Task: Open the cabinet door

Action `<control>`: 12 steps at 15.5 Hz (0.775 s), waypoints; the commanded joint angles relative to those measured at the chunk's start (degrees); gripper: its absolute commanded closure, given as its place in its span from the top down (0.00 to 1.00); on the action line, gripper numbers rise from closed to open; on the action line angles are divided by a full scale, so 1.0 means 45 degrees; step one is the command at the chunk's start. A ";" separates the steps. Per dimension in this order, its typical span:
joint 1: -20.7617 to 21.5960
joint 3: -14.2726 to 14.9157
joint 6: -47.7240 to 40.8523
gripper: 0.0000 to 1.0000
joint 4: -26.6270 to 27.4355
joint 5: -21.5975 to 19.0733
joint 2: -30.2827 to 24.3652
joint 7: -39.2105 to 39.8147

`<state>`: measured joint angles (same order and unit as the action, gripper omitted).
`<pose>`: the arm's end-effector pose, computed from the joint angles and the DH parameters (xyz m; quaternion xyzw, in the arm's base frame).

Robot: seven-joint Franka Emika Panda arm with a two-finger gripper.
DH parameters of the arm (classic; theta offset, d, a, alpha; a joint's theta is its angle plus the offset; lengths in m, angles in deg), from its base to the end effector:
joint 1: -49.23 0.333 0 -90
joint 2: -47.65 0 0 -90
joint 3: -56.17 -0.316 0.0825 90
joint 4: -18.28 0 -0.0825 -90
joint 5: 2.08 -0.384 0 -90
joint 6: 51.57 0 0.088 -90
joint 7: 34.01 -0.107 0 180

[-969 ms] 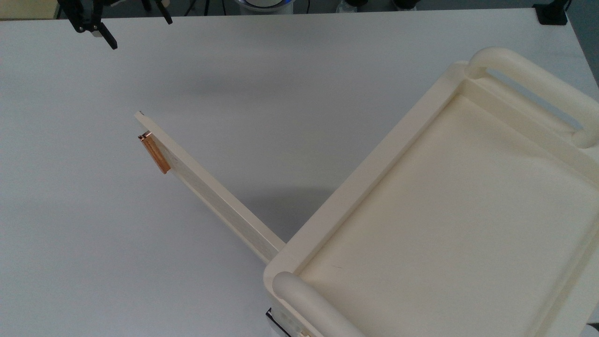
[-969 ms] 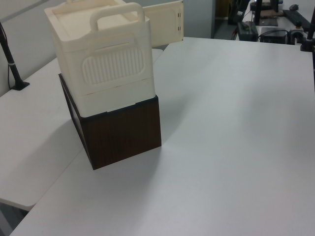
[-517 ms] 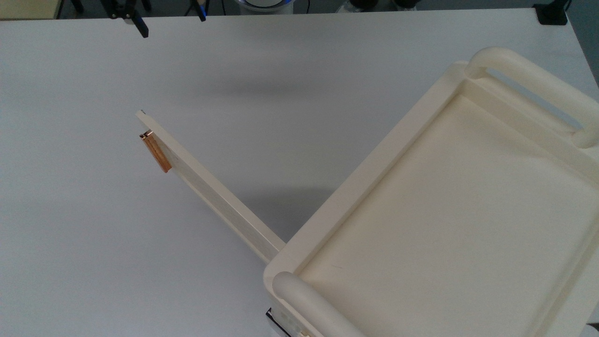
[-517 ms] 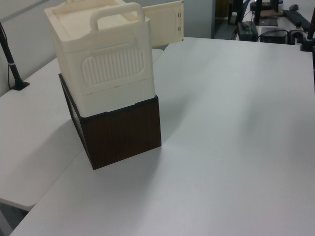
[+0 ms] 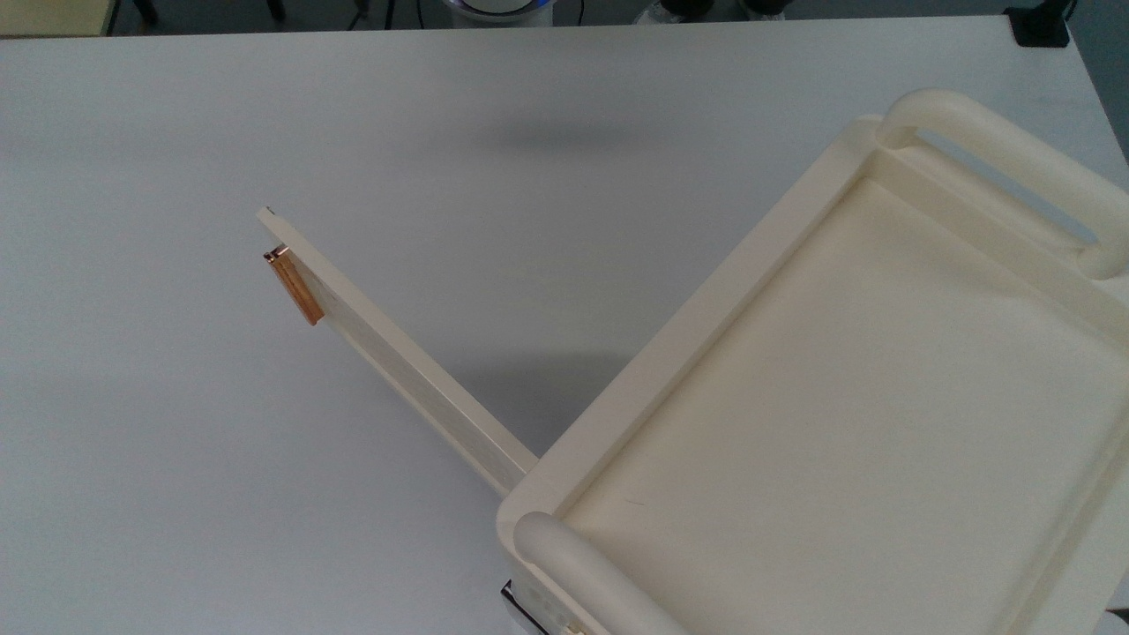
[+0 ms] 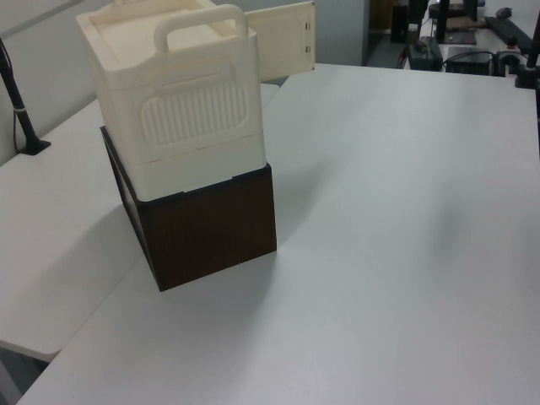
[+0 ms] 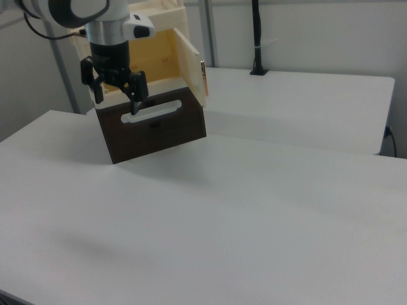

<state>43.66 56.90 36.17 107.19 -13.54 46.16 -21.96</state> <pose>0.5418 -0.0378 0.6464 -0.9935 -0.0541 -0.0187 0.0982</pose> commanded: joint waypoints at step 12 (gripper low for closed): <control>0.1160 0.0425 0.1167 1.00 0.0438 0.2215 0.0098 -0.0842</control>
<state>48.61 58.24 40.20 108.49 -4.38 46.83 -27.23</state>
